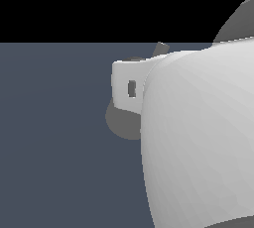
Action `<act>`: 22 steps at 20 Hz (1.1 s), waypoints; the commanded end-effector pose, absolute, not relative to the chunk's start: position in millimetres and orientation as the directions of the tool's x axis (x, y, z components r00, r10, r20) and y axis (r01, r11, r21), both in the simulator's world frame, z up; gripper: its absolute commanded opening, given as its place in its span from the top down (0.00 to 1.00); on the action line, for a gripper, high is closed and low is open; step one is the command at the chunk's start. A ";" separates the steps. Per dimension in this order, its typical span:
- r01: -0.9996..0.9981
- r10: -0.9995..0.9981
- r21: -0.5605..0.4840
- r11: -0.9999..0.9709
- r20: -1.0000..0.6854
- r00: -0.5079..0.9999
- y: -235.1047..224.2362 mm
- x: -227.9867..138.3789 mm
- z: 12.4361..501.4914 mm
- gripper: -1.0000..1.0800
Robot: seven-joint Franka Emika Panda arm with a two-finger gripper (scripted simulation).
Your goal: Turn on the faucet by rotating a designated handle.
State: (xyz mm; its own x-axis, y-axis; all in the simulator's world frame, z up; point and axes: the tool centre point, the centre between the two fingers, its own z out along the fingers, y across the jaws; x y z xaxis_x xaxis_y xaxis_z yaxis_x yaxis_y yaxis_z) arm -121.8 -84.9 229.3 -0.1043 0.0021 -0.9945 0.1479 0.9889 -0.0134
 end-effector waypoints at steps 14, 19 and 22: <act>0.074 0.015 0.015 0.997 -1.000 -0.006 -3.0 -108.4 283.6 1.00; 0.148 -0.023 -0.036 0.988 -0.996 -0.085 -40.5 -116.9 229.9 1.00; 0.139 -0.020 -0.030 0.990 -0.997 -0.075 -28.8 -114.9 233.7 1.00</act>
State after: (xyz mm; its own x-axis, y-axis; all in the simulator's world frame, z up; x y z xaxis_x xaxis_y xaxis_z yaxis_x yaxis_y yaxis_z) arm -116.9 -45.7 231.9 -0.0656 -0.0384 -0.9971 0.1626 0.9855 -0.0487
